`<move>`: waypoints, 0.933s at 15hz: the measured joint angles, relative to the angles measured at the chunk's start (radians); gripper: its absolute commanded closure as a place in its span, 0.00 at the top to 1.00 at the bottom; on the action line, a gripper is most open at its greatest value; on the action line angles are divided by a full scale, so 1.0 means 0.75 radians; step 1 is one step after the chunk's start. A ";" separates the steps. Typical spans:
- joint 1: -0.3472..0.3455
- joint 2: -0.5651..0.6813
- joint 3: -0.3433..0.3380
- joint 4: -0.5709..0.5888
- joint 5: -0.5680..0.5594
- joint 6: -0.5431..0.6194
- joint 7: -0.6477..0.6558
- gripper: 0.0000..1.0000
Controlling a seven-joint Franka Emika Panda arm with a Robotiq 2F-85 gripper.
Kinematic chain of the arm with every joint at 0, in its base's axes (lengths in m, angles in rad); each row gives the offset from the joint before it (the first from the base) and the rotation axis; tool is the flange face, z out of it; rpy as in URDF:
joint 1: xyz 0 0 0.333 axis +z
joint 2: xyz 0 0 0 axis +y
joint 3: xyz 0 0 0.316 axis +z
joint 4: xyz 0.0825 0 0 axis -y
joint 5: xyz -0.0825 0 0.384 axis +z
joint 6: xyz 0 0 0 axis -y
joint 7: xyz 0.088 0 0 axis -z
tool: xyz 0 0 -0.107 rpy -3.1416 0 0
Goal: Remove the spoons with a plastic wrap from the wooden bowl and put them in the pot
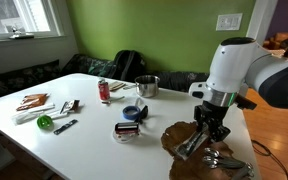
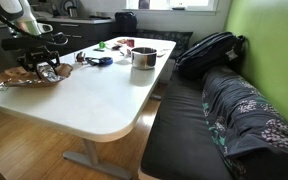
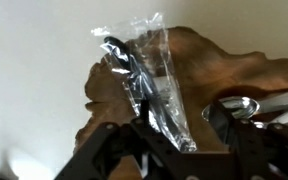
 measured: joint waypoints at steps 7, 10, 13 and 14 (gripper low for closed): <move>0.040 0.013 -0.065 0.031 -0.011 0.034 0.024 0.00; 0.056 -0.039 -0.099 0.018 -0.008 0.068 0.067 0.00; 0.037 -0.079 -0.099 -0.007 0.007 0.107 0.070 0.01; 0.038 -0.076 -0.099 -0.006 0.007 0.107 0.070 0.00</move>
